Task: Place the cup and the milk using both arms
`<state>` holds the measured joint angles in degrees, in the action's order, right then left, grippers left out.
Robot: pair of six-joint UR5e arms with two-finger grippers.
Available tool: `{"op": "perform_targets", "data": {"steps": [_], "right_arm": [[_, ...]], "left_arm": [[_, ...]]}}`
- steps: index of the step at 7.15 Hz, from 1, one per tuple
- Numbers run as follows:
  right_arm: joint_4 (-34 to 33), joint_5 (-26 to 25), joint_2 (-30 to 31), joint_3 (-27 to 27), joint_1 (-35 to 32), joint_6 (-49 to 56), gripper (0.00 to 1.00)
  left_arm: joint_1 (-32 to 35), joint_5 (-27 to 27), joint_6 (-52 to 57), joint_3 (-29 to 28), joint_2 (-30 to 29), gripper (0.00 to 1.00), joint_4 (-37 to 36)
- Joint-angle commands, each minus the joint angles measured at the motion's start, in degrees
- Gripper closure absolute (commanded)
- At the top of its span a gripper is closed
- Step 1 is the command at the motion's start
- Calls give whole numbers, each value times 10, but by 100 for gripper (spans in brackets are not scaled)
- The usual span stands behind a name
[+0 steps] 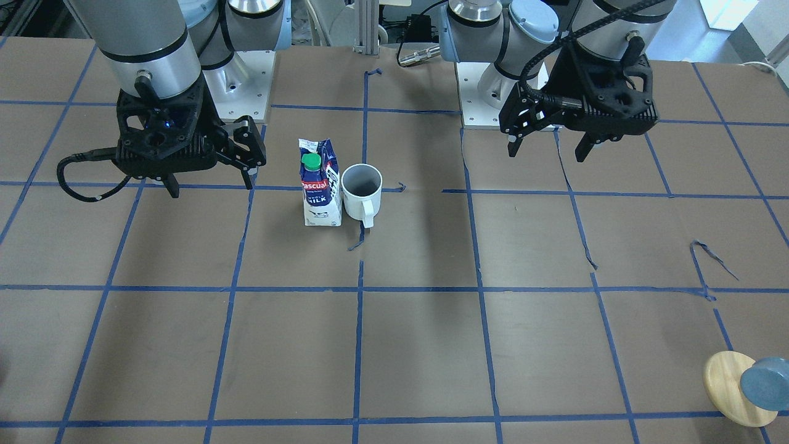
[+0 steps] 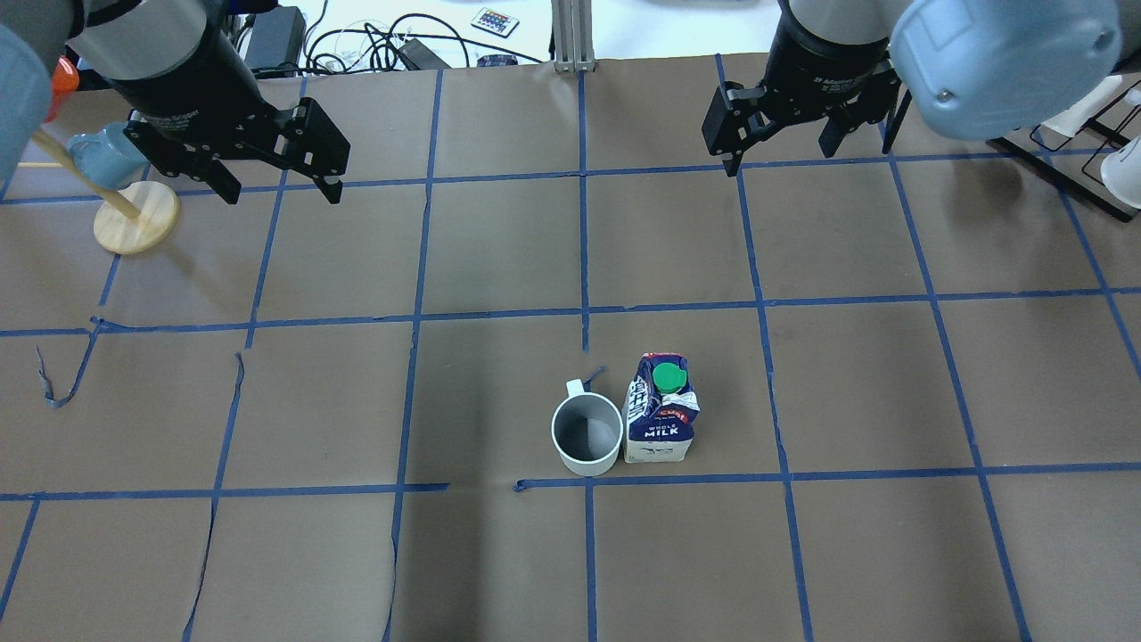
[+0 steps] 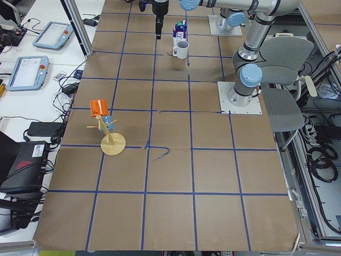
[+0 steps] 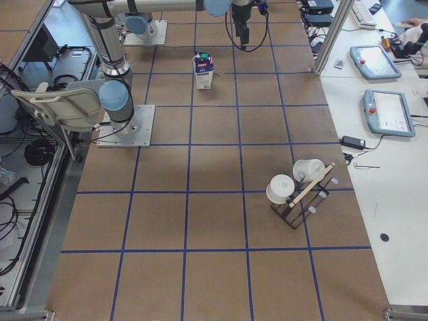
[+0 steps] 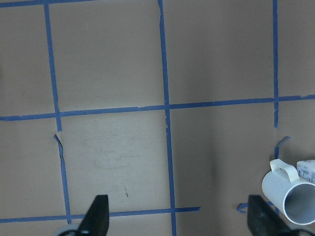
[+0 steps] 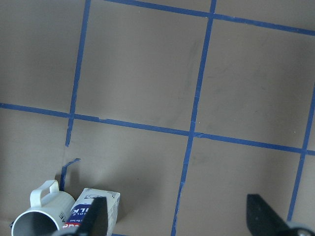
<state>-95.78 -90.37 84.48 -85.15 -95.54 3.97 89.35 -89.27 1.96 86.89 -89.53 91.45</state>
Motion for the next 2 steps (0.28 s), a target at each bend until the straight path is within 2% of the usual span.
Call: {"op": "perform_targets", "data": {"steps": [1, 2], "right_arm": [[-1, 1, 0, 0, 0, -1, 0], [-1, -1, 0, 0, 0, -2, 0]], "left_arm": [[9, 1, -74, 15, -2, 0, 1], [20, 0, -92, 26, 1, 0, 0]]}}
